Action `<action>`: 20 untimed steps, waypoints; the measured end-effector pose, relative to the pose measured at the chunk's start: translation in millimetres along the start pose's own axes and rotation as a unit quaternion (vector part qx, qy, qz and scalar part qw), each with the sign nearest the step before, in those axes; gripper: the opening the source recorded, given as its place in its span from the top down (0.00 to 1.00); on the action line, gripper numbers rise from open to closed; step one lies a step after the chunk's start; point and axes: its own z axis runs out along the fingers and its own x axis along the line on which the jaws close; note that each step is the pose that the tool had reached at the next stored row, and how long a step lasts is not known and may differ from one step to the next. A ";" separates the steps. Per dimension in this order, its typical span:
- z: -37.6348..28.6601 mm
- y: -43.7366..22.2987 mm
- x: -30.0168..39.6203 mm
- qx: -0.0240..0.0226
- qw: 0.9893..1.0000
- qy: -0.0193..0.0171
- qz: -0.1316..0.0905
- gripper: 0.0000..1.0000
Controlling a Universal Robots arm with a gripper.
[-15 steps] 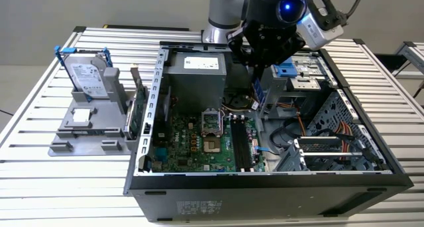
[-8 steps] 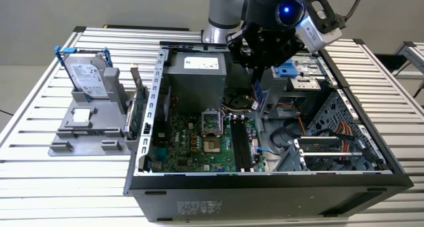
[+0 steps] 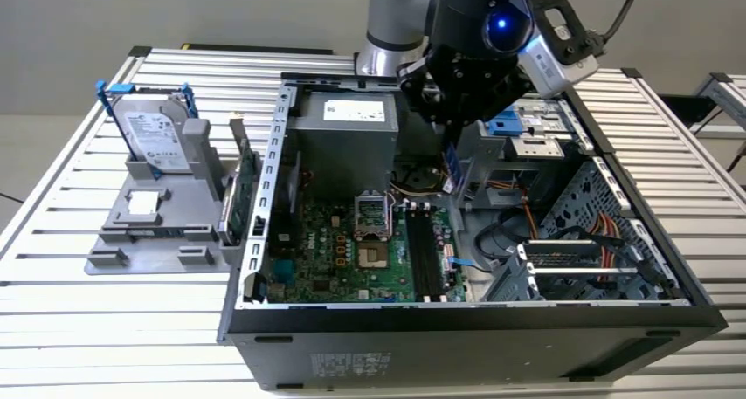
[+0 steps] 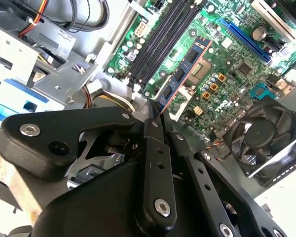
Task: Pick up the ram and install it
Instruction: 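Insert the ram into the slot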
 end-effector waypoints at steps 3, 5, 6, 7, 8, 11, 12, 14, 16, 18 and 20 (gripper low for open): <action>2.0 0.0 0.0 0.000 1.000 0.000 0.000 1.00; 3.6 0.0 0.0 0.000 1.000 0.000 0.000 1.00; 4.2 0.0 0.0 0.000 1.000 0.000 0.000 1.00; 4.9 0.0 0.0 0.000 1.000 0.000 0.000 1.00; 5.7 0.0 0.0 0.000 1.000 0.000 0.000 1.00; 8.1 0.0 0.0 0.001 1.000 0.000 0.000 1.00; 9.0 0.0 0.0 0.001 1.000 0.000 0.000 1.00; 10.7 0.0 0.0 0.001 1.000 0.000 0.000 1.00; 12.0 0.0 0.0 0.001 1.000 0.000 0.000 1.00; 13.2 0.0 0.0 0.001 1.000 0.000 0.000 1.00; 14.7 0.0 -0.1 0.001 1.000 0.000 0.000 1.00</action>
